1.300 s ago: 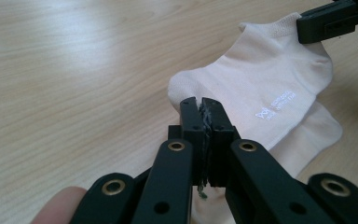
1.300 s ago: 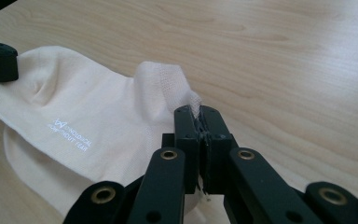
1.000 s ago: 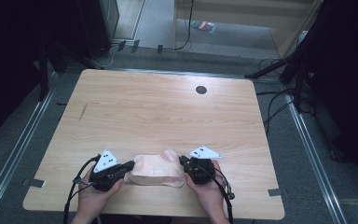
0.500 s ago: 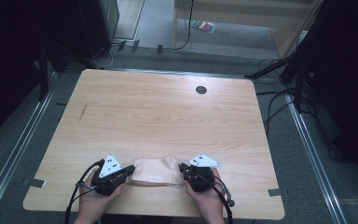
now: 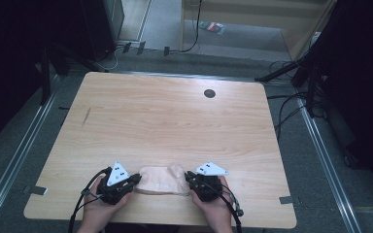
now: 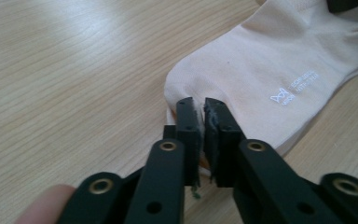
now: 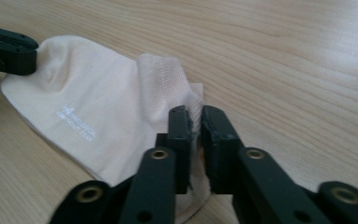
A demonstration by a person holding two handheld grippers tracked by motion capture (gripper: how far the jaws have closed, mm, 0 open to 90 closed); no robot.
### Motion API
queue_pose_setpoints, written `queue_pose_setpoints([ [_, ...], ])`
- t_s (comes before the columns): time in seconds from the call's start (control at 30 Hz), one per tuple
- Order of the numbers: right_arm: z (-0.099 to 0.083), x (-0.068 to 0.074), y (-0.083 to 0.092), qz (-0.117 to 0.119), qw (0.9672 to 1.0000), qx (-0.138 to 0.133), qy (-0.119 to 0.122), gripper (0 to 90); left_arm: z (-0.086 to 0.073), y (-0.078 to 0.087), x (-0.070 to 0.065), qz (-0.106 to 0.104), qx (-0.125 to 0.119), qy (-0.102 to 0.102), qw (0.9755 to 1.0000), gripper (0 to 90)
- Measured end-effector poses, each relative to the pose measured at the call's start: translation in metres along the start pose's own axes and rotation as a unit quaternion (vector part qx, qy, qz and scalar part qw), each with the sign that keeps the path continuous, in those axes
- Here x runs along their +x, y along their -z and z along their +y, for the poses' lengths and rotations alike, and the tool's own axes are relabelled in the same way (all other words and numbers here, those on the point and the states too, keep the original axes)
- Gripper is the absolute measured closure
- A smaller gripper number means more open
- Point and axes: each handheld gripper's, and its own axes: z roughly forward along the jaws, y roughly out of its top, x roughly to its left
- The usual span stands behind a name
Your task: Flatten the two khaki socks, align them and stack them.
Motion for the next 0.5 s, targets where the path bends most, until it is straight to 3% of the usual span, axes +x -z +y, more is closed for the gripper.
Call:
queue_pose_setpoints([
  [0.03,0.000,-0.001,0.000,-0.001,1.0000,-0.001,-0.005,73.6,0.000,0.001,0.000,-0.001,-0.006,0.003,1.0000,76.9],
  [0.07,-0.001,-0.003,0.003,0.000,0.9998,-0.012,-0.017,64.0,0.000,0.003,-0.001,0.006,-0.017,0.001,0.9998,64.3],
  [0.1,0.000,-0.005,0.005,0.000,0.9996,-0.020,-0.022,60.8,0.002,0.006,-0.002,0.017,-0.039,-0.001,0.9991,59.7],
  [0.2,0.002,-0.006,0.011,0.005,0.9990,-0.034,-0.029,57.8,0.003,0.009,-0.002,0.019,-0.061,0.005,0.9979,53.5],
  [0.27,0.002,-0.004,0.018,0.006,0.9982,-0.053,-0.029,68.8,0.004,0.011,-0.001,0.004,-0.075,0.017,0.9971,59.9],
  [0.3,0.002,-0.001,0.018,0.010,0.9981,-0.054,-0.027,73.2,0.004,0.009,-0.001,-0.008,-0.069,0.020,0.9974,65.9],
  [0.33,0.002,-0.001,0.018,0.010,0.9981,-0.054,-0.027,73.2,0.004,0.009,-0.001,-0.008,-0.069,0.020,0.9974,70.8],
  [0.37,0.001,0.005,0.014,0.022,0.9985,-0.047,-0.016,79.9,0.003,0.002,-0.001,-0.027,-0.048,0.022,0.9982,74.6],
  [0.43,-0.003,0.013,0.004,0.021,0.9996,-0.018,0.004,83.6,0.001,-0.001,-0.002,-0.028,-0.041,0.022,0.9986,78.1],
  [0.47,-0.003,0.013,0.004,0.021,0.9996,-0.018,0.004,83.6,0.000,-0.003,-0.003,-0.026,-0.035,0.022,0.9988,78.1],
  [0.5,-0.006,0.016,-0.006,0.016,0.9999,0.001,0.006,84.4,-0.001,-0.006,-0.004,-0.023,-0.025,0.018,0.9993,75.9],
])
